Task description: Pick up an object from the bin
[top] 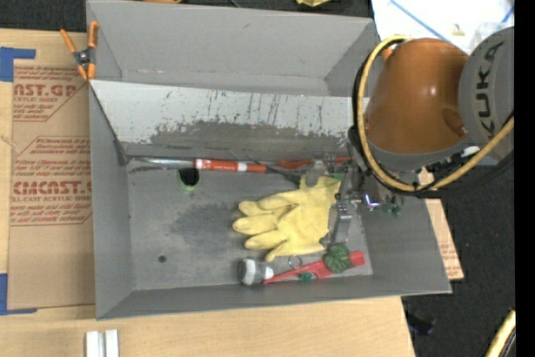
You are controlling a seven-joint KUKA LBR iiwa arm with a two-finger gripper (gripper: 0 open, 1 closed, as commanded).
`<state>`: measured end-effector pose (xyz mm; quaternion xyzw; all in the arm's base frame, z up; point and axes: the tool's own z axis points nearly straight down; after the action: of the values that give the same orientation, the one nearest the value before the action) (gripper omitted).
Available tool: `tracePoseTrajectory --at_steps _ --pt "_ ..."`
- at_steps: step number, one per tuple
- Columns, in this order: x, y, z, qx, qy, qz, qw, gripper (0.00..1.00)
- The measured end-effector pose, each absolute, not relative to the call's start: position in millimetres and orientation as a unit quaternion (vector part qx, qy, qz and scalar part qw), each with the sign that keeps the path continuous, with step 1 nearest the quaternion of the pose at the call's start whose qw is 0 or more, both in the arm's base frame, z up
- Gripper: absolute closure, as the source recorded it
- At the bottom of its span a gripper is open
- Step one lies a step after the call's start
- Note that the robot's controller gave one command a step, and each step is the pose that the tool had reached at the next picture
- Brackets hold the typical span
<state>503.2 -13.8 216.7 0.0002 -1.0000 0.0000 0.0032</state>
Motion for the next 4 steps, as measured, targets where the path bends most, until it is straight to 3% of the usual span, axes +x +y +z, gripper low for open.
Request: tracePoseTrajectory --at_steps 1,2,3,4 --pt "505.0 -13.9 220.3 0.000 -1.000 0.000 -0.001 0.00" --pt "557.9 4.3 107.7 0.121 -0.993 0.000 -0.003 0.00" --pt "561.0 13.6 70.0 0.138 -0.990 0.001 -0.005 0.00" --pt "563.5 37.4 70.3 0.196 -0.981 0.001 -0.005 0.00"
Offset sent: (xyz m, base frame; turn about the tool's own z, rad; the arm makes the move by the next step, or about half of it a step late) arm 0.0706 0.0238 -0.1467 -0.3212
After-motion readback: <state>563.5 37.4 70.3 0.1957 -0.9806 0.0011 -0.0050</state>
